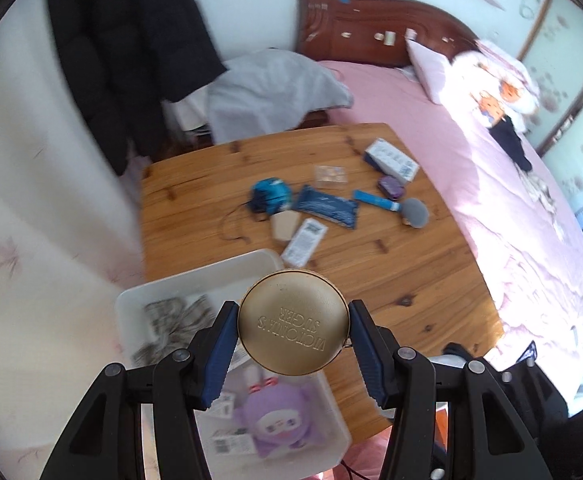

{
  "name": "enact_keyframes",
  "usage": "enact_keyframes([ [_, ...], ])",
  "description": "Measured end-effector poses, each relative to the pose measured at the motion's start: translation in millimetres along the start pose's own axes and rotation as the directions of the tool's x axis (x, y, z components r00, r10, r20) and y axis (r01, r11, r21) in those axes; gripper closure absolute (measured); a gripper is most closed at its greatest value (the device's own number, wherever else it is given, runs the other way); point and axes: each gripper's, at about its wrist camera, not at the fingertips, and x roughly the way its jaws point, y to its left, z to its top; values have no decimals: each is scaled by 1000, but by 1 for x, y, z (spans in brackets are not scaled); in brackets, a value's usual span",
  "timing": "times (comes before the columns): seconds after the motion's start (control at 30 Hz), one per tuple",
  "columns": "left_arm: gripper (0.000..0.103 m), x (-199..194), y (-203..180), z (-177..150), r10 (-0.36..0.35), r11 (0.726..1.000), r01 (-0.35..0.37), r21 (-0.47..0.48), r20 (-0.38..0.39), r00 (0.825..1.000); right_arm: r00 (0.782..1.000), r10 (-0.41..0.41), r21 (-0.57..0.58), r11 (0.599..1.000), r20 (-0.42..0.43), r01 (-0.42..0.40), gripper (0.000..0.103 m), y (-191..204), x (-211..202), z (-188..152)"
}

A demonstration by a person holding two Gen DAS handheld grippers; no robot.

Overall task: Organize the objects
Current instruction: 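Carry the compact and pill bottle over the white tray and release both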

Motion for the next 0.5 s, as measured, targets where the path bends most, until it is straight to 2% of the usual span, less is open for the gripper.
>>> enact_keyframes([
  [0.27, 47, 7, 55, -18, 42, 996, -44, -79, -23, 999, 999, 22, -81, 996, -39, -25, 54, 41, 17, -2],
  [0.5, 47, 46, 73, -35, 74, 994, -83, -77, -110, 991, 981, 27, -156, 986, -190, -57, 54, 69, 56, -26],
])
